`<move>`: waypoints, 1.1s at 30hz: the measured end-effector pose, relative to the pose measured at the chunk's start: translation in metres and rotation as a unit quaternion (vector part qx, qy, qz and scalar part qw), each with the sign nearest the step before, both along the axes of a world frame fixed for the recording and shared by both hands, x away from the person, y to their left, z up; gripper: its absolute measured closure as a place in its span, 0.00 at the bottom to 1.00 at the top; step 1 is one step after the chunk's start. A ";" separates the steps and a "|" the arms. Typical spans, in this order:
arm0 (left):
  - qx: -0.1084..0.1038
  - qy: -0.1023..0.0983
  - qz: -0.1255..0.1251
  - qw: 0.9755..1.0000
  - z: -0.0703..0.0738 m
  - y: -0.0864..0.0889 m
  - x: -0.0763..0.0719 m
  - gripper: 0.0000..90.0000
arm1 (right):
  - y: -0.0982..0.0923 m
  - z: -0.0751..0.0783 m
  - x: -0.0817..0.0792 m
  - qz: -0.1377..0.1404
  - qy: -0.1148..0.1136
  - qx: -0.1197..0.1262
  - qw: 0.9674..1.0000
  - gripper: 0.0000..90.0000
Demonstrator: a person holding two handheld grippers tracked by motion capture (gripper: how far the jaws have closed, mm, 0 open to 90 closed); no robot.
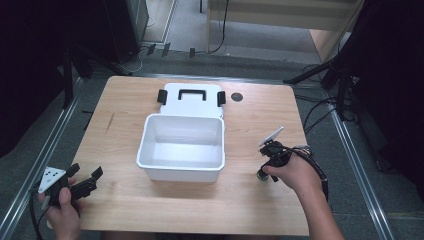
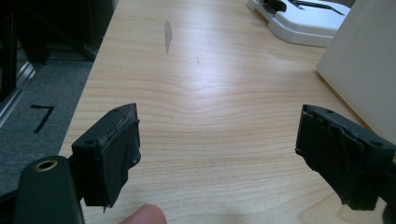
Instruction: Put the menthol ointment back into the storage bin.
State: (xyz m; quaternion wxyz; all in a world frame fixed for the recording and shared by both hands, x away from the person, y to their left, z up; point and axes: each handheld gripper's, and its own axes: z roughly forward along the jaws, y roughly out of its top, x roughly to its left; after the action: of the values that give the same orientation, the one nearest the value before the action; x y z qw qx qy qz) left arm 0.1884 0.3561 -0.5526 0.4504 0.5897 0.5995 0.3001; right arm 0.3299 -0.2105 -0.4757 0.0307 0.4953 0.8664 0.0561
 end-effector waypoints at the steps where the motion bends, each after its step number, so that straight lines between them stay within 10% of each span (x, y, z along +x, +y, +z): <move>1: 0.000 -0.001 0.000 1.000 0.000 0.000 0.000 0.16 | 0.000 0.000 0.000 0.000 0.000 0.000 1.000 0.56; 33: -0.002 -0.001 -0.002 1.000 0.000 0.000 0.000 0.16 | 0.022 0.056 0.006 0.036 0.010 0.014 0.999 0.57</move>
State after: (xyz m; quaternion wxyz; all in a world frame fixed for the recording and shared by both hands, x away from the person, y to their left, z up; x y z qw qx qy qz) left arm 0.1883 0.3564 -0.5527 0.4527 0.5895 0.5988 0.2983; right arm 0.3360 -0.1887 -0.4200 0.0130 0.4649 0.8830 0.0638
